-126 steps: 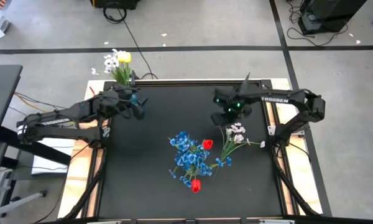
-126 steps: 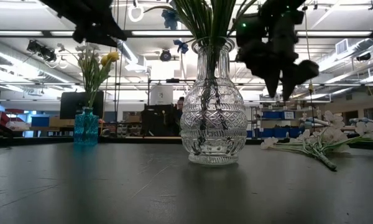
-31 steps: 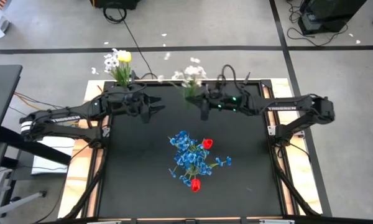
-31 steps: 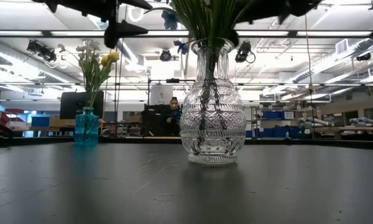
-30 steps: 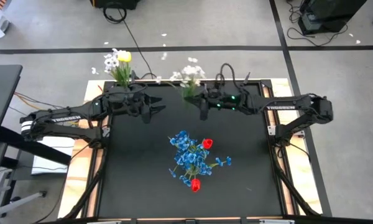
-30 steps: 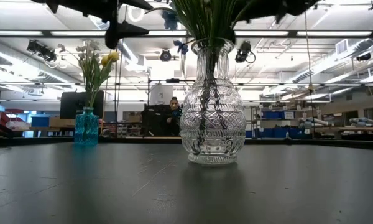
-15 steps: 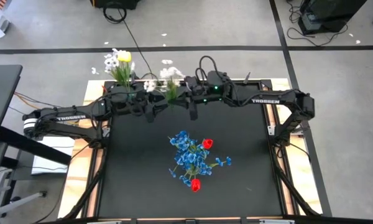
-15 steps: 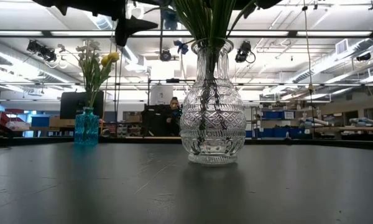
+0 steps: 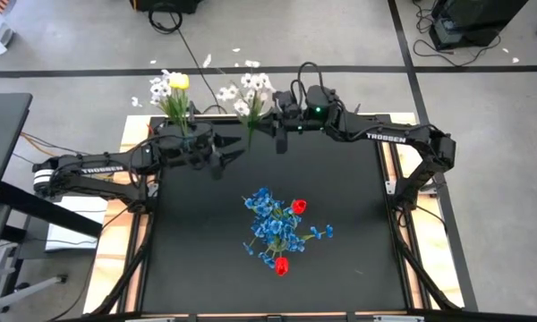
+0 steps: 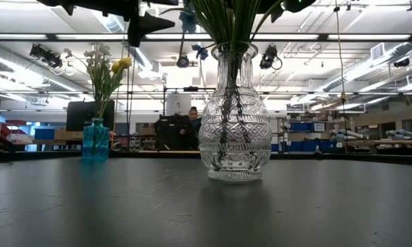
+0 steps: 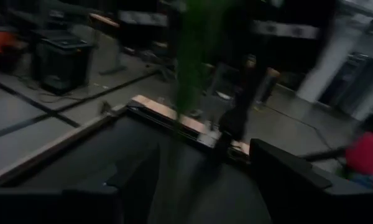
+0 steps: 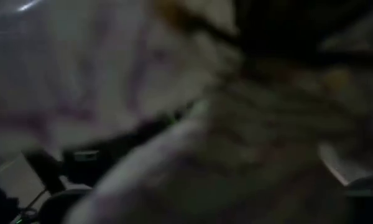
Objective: Sort flowers into vase by color
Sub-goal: Put the white flower into the blue vase
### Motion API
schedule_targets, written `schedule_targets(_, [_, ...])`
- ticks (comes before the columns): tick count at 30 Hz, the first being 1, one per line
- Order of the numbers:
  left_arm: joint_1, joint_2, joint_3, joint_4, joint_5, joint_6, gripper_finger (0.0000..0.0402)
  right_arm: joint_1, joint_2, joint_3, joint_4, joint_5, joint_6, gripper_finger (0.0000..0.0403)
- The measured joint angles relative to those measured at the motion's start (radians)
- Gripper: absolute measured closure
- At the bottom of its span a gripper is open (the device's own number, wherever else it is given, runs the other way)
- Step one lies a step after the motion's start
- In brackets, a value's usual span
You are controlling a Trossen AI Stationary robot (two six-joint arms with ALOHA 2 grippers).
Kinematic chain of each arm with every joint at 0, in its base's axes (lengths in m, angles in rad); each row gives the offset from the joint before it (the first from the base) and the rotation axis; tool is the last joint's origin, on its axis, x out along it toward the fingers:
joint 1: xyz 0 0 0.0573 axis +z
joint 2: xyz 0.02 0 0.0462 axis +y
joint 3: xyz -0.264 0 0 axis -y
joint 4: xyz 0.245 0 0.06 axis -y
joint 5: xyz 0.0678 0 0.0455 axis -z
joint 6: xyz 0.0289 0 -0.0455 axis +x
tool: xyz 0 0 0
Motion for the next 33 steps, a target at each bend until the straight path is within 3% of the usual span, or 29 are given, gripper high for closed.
schedule_targets(4, [0.02,0.0,0.0,0.004,-0.045,0.002,0.0127,-0.013,-0.001,0.0,-0.008,-0.037,0.014,0.0383])
schedule_targets(10, [0.042,0.049,0.0,0.084,-0.015,-0.013,0.0121,-0.008,-0.001,0.0,-0.012,-0.052,-0.009,0.0383])
schedule_targets(17, [0.047,0.117,0.0,0.207,0.011,-0.017,0.0154,-0.013,-0.001,0.0,-0.014,-0.054,-0.017,0.0383])
schedule_targets(26, [0.052,0.126,0.0,0.22,0.008,-0.036,0.0219,-0.022,-0.001,-0.001,-0.028,-0.078,-0.021,0.0383])
schedule_targets(33, [0.051,0.126,0.0,0.249,0.012,-0.036,0.0227,-0.014,0.005,-0.001,-0.034,-0.135,-0.021,0.0383])
